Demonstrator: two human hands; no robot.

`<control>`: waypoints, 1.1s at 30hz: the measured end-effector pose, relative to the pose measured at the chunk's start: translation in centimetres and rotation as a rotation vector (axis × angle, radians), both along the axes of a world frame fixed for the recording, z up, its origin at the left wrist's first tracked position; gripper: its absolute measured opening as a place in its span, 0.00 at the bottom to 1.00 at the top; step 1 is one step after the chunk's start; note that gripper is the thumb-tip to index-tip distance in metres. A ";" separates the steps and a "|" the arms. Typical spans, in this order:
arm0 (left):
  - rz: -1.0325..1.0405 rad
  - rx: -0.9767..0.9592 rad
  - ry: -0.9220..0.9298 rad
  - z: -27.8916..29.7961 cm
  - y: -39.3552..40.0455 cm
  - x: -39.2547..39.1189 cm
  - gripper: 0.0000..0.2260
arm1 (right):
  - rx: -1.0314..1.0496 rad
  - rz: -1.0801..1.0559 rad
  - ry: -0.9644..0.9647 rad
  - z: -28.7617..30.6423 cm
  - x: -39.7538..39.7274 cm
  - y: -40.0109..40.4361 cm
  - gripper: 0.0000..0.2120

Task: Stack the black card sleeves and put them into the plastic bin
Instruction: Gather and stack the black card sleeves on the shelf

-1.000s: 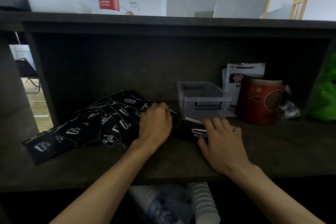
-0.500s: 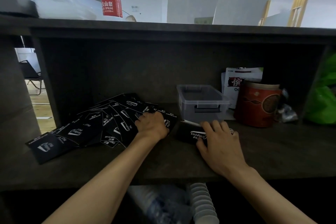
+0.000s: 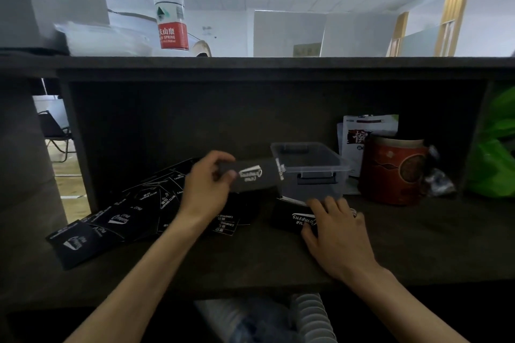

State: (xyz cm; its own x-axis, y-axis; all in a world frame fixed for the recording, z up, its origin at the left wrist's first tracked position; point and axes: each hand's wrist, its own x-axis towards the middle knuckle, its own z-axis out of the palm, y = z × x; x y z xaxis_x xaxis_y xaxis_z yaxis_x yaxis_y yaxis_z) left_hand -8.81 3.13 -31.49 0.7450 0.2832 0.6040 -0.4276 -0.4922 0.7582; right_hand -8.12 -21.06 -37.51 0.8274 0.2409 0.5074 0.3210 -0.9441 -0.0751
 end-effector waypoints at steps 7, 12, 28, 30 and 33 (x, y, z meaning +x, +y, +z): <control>-0.136 0.488 0.103 -1.5 -0.3 -1.8 0.13 | 0.028 0.011 0.035 0.5 -0.1 -0.1 0.22; 0.032 0.604 0.013 -3.1 -3.8 -1.3 0.15 | 0.113 0.060 0.052 0.9 -0.4 -0.1 0.24; 0.478 0.549 0.259 -0.7 4.3 6.3 0.12 | 0.021 -0.006 0.056 -0.4 0.4 0.5 0.21; 0.612 0.578 0.487 0.1 7.6 8.4 0.21 | 0.022 -0.005 0.049 -0.4 0.5 0.5 0.21; 0.587 0.596 0.754 -0.3 10.2 10.2 0.36 | 0.017 -0.007 0.041 -0.6 0.6 0.6 0.21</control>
